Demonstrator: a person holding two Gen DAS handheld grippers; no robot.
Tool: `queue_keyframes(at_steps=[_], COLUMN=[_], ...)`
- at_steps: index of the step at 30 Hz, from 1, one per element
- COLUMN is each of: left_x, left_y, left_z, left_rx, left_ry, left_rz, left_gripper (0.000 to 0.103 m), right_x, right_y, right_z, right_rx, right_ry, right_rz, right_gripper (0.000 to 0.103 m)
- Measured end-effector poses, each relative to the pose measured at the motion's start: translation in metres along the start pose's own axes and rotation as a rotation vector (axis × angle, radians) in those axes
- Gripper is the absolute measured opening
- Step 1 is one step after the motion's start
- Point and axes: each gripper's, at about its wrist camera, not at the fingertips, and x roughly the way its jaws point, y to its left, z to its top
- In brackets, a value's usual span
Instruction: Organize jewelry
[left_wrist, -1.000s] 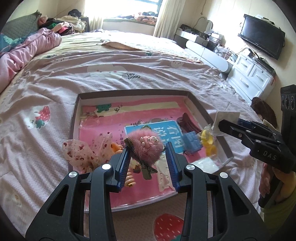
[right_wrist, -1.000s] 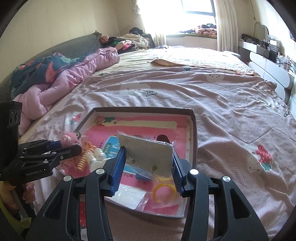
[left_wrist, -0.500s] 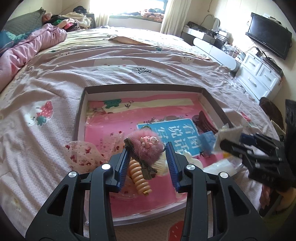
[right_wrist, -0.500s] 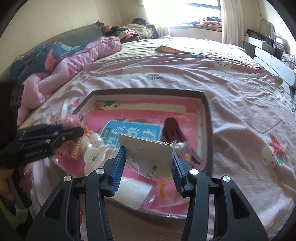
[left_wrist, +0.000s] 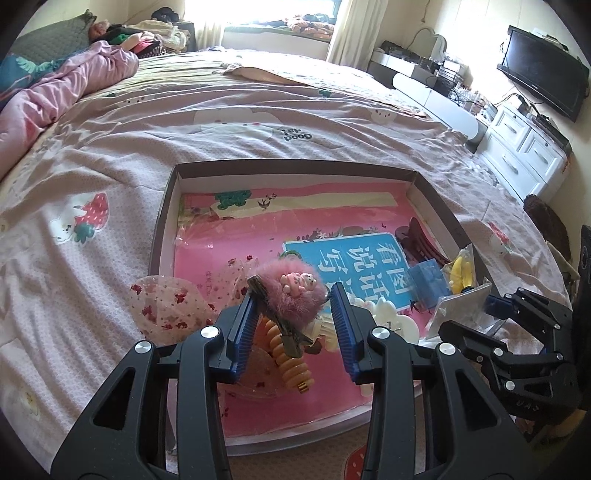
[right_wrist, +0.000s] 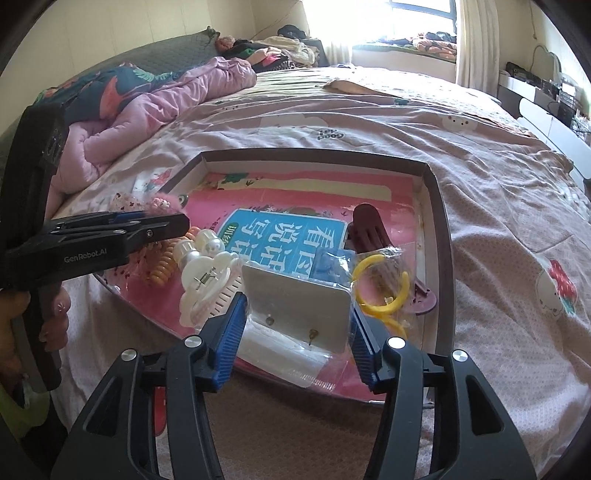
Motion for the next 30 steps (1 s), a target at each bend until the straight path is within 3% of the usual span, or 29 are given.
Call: queue_keyframes(at_steps=[11, 20, 28, 30], left_x=[-0.006, -0.041, -0.076, -0.082], left_y=[-0.002, -0.004, -0.007, -0.008], left_z=[-0.002, -0.011, -0.033, -0.039], left_rx=[-0.006, -0.021, -0.028, -0.027], left_ry=[-0.005, -0.043, -0.082, -0.087], left_rz=[0.002, 0.003, 0.021, 0.025], left_gripper=[0.046, 0.066, 0.086, 0.087], right_x=[-0.015, -0.056, -0.087, -0.091], right_y=[-0.003, -0.006, -0.004, -0.001], right_z=[-0.004, -0.013, -0.026, -0.031], right_rx=[0.015, 0.03, 0.053, 0.054], right_ry=[-0.02, -0.098, -0.145, -0.151], right_rz=[-0.04, -0.094, -0.102, -0.103], right_gripper=[0.069, 0.094, 0.096, 0.096])
